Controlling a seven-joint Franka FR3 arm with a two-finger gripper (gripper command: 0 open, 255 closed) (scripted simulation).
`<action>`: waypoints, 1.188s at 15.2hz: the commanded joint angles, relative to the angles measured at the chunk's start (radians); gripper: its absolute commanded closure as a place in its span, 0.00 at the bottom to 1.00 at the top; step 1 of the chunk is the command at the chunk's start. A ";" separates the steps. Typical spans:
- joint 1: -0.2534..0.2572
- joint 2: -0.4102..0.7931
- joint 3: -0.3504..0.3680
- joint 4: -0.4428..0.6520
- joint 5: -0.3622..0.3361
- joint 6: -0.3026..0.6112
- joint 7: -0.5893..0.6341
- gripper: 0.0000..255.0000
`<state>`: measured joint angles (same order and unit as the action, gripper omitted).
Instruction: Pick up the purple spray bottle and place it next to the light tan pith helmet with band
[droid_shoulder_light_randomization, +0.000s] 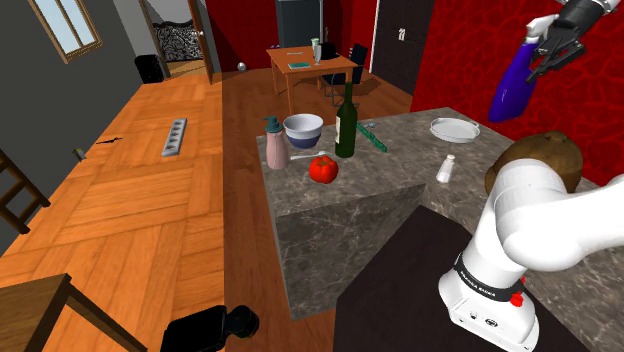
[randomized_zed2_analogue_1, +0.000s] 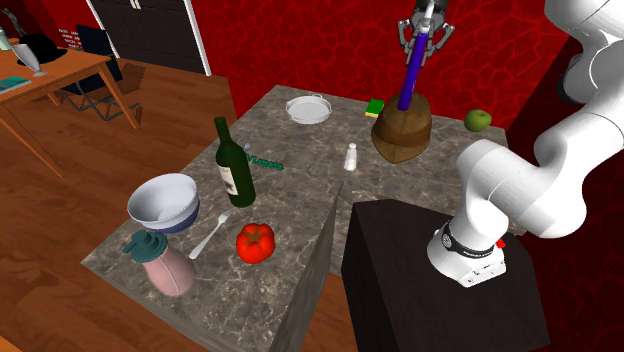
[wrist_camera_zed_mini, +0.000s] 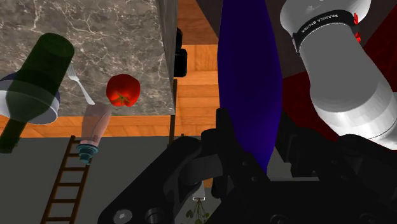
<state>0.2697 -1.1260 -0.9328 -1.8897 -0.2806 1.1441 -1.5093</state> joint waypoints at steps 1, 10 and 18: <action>-0.011 -0.012 -0.012 0.042 -0.023 -0.051 -0.035 1.00; -0.054 -0.077 -0.051 -0.091 -0.080 0.023 -0.055 1.00; -0.087 -0.127 -0.097 -0.194 -0.136 0.084 -0.075 1.00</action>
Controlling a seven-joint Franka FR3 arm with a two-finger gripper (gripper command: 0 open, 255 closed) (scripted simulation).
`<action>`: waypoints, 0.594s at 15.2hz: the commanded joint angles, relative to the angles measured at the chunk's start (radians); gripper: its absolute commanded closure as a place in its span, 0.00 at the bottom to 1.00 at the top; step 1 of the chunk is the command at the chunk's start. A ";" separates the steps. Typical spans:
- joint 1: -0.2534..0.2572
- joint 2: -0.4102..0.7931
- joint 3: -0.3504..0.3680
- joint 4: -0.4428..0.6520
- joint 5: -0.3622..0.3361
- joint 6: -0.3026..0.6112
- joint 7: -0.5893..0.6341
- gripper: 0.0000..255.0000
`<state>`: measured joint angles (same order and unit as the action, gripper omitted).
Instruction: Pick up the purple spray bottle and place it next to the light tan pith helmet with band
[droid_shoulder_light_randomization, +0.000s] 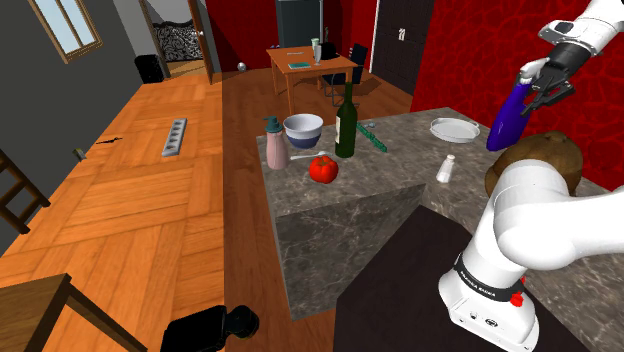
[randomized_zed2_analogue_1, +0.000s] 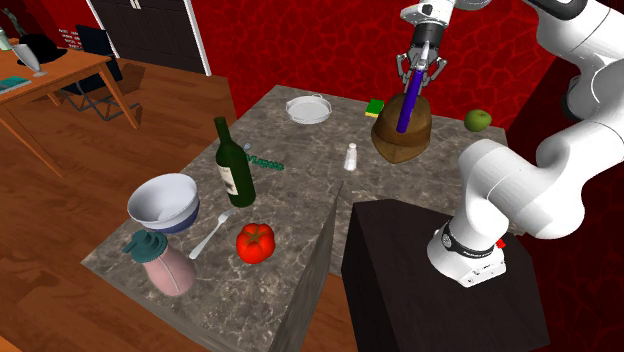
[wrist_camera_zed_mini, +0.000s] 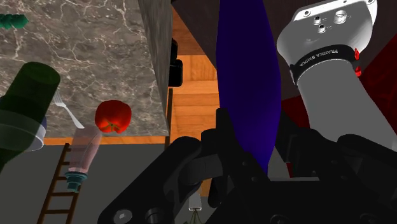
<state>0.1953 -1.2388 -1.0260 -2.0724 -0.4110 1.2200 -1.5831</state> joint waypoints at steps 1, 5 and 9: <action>-0.017 -0.019 -0.011 -0.024 -0.012 0.016 -0.004 1.00; -0.035 -0.035 -0.039 -0.070 -0.039 0.048 -0.018 1.00; -0.052 -0.048 -0.070 -0.113 -0.066 0.081 -0.033 1.00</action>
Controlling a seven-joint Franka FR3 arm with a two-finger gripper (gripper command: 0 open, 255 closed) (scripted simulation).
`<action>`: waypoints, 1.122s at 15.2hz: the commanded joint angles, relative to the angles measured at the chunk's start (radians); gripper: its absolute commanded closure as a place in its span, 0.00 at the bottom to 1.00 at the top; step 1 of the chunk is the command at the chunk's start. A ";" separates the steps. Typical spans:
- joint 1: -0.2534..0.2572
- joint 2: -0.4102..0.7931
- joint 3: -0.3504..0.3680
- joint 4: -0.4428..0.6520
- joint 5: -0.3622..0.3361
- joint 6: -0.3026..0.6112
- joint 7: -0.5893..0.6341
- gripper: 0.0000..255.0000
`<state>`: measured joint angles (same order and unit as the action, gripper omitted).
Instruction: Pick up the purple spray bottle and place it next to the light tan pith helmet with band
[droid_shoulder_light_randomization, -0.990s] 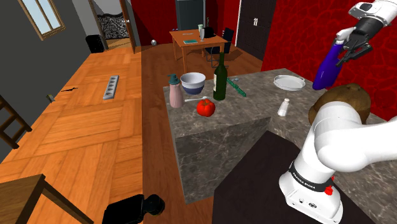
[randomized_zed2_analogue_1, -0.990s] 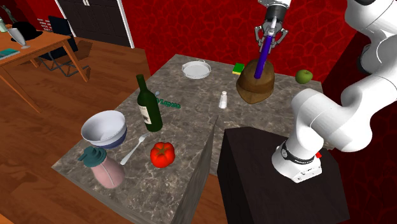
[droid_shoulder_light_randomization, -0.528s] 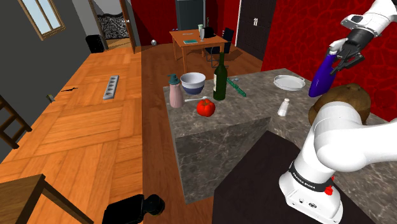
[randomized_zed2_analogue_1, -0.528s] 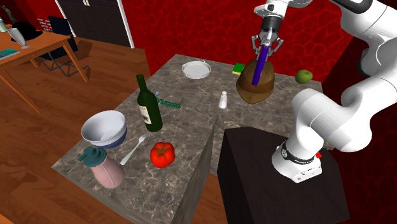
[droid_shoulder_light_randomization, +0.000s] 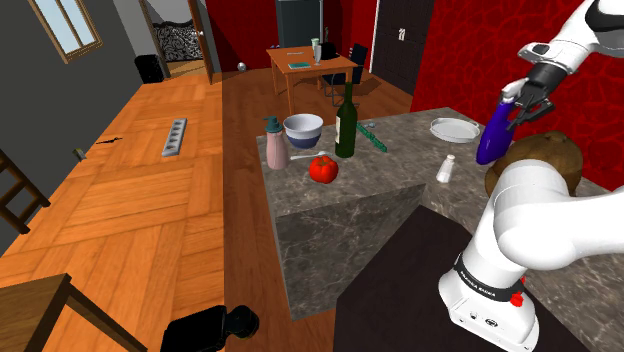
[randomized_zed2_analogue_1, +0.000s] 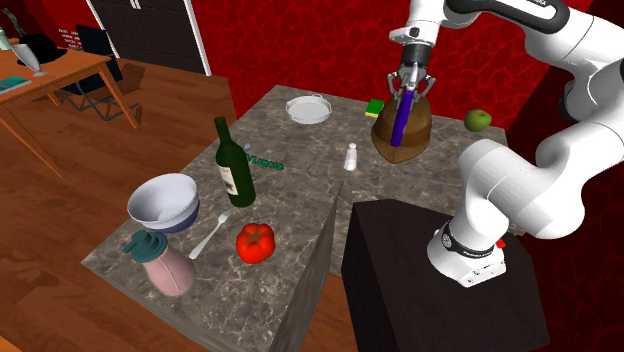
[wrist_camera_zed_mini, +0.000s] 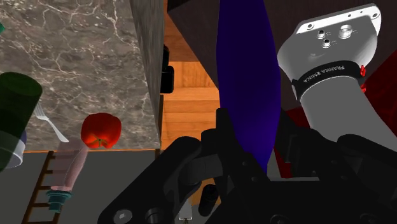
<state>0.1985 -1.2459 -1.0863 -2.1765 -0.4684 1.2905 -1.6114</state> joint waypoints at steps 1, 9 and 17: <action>-0.059 -0.044 -0.018 -0.020 -0.016 0.018 -0.009 1.00; -0.089 -0.062 -0.088 -0.096 -0.074 0.085 -0.040 1.00; -0.111 -0.071 -0.167 -0.160 -0.137 0.153 -0.071 1.00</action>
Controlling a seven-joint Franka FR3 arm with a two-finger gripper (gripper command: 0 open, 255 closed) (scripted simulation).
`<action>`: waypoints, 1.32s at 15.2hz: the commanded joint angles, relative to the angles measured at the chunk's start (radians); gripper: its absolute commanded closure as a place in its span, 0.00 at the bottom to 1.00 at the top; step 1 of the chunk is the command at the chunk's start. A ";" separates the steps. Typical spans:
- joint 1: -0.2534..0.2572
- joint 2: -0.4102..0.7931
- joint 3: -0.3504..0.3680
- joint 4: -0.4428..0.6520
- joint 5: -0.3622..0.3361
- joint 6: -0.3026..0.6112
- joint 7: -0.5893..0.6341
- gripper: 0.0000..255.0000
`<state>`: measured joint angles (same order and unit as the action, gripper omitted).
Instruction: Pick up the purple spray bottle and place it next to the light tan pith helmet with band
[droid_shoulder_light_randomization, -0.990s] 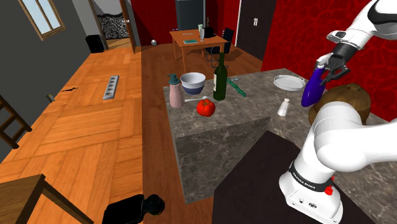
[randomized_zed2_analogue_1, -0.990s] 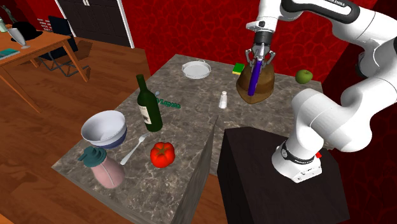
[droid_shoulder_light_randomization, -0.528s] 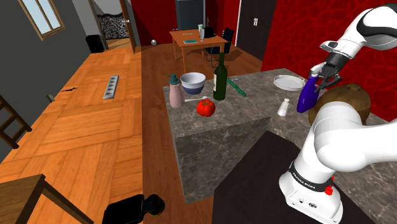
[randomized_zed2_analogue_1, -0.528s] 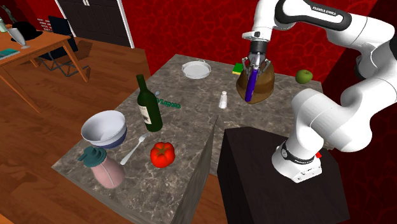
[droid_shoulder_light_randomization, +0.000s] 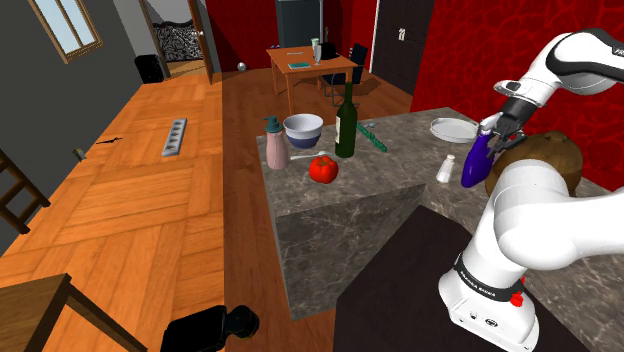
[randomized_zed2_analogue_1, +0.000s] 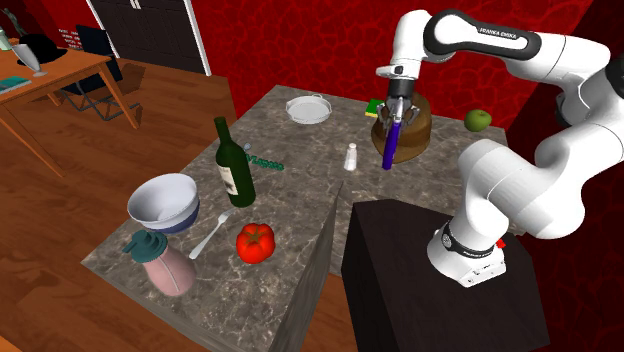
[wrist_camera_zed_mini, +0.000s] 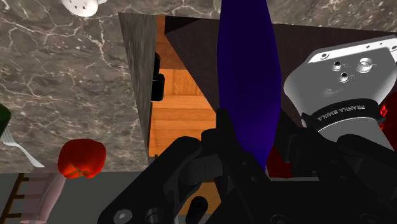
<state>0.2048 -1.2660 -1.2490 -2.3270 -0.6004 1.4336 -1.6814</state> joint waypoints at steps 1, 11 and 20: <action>-0.119 -0.052 -0.015 -0.016 -0.013 0.018 -0.004 1.00; -0.131 -0.056 -0.127 -0.075 -0.099 0.104 -0.038 1.00; -0.131 -0.049 -0.189 -0.097 -0.142 0.151 -0.057 1.00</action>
<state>0.2107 -1.2916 -1.4431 -2.4115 -0.7430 1.5848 -1.7395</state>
